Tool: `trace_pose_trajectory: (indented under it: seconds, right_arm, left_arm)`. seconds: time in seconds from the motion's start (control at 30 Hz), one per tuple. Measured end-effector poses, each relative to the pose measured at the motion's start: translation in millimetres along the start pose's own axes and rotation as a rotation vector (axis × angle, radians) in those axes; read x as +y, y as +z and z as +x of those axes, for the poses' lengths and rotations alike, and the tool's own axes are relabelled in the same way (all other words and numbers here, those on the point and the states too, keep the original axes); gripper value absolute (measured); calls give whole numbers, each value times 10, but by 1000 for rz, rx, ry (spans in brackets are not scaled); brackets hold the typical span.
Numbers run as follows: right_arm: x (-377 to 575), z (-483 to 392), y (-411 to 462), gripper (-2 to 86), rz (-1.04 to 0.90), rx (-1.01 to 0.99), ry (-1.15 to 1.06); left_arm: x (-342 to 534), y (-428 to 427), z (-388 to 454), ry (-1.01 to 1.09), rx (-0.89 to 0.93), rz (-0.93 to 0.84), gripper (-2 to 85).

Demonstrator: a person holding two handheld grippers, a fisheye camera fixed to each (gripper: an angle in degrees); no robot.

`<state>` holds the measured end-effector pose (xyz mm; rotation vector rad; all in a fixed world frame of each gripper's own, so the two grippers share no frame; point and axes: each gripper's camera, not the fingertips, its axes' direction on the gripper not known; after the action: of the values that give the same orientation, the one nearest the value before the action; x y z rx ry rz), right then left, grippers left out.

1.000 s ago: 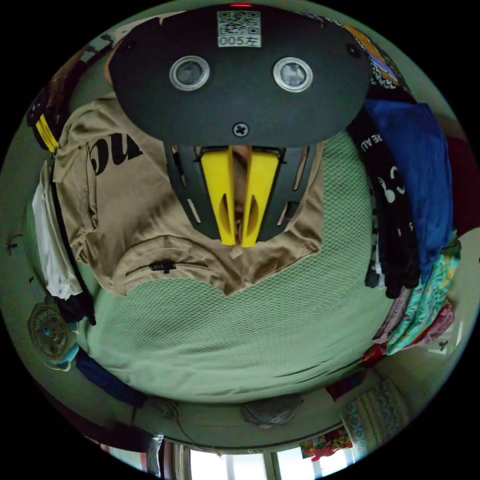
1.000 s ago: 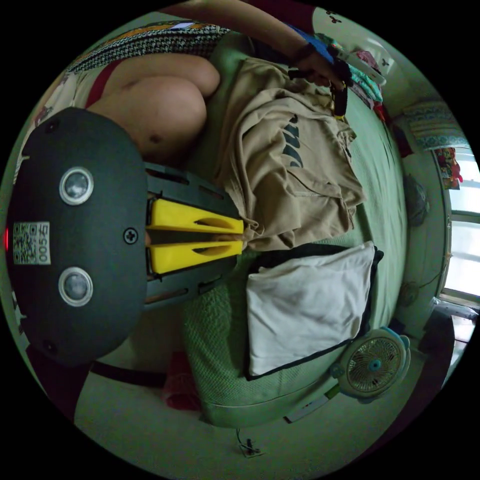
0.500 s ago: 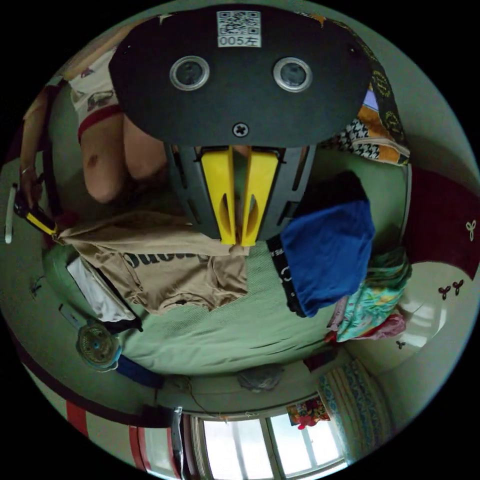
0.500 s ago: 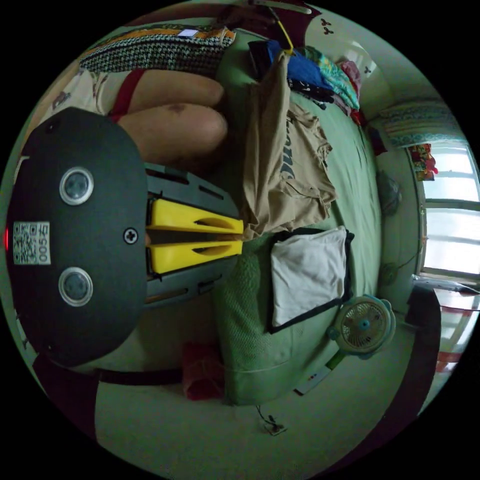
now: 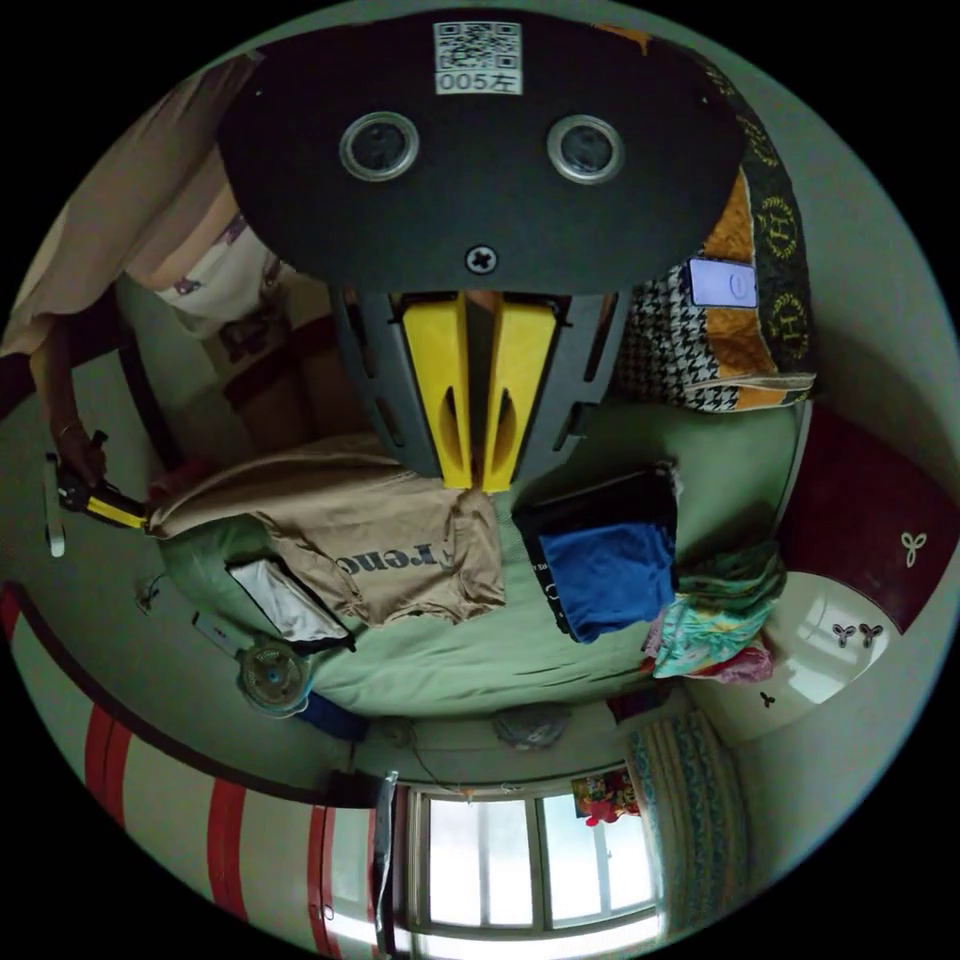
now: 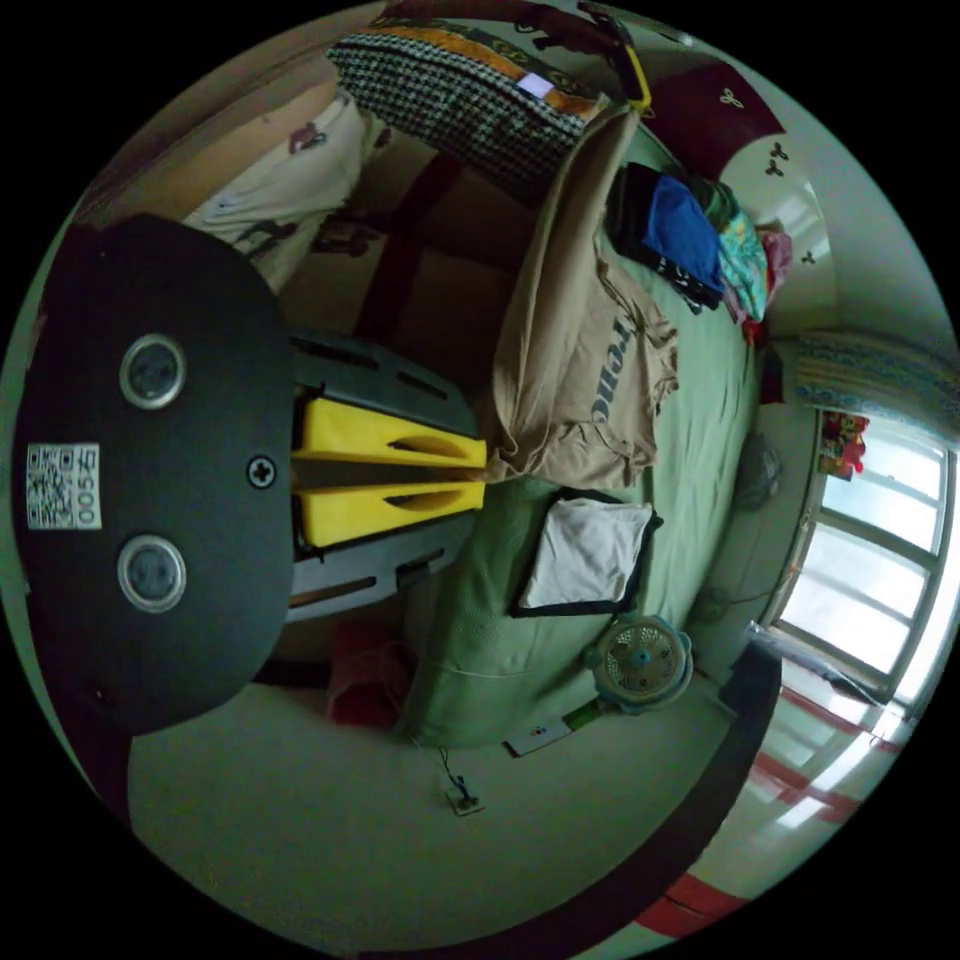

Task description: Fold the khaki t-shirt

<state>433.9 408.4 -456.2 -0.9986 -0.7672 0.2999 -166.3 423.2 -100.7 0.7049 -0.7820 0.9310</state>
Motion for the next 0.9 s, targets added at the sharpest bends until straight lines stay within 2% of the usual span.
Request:
trace_pose_trajectory:
  seconds: [0.17, 0.27, 0.43, 0.63, 0.9]
  right_arm:
    - [191, -108, 52, -11, -81, -28, 7]
    - [311, -114, 287, -10, -199, -75, 47]
    - [307, -28, 629, 21, -325, -159, 93]
    - [-381, 49, 878, 80, -225, -212, 78]
    - [-1770, -26, 1651, 98, -22, -181, 40]
  left_arm:
    - [345, -47, -8, 3, -9, -74, 23]
    - [560, 79, -60, -19, -5, -154, 32]
    - [694, 334, -216, -64, -87, -256, 50]
    - [213, 700, -303, -6, -49, -201, 56]
    - [-1093, 1874, -339, 34, 54, -101, 99]
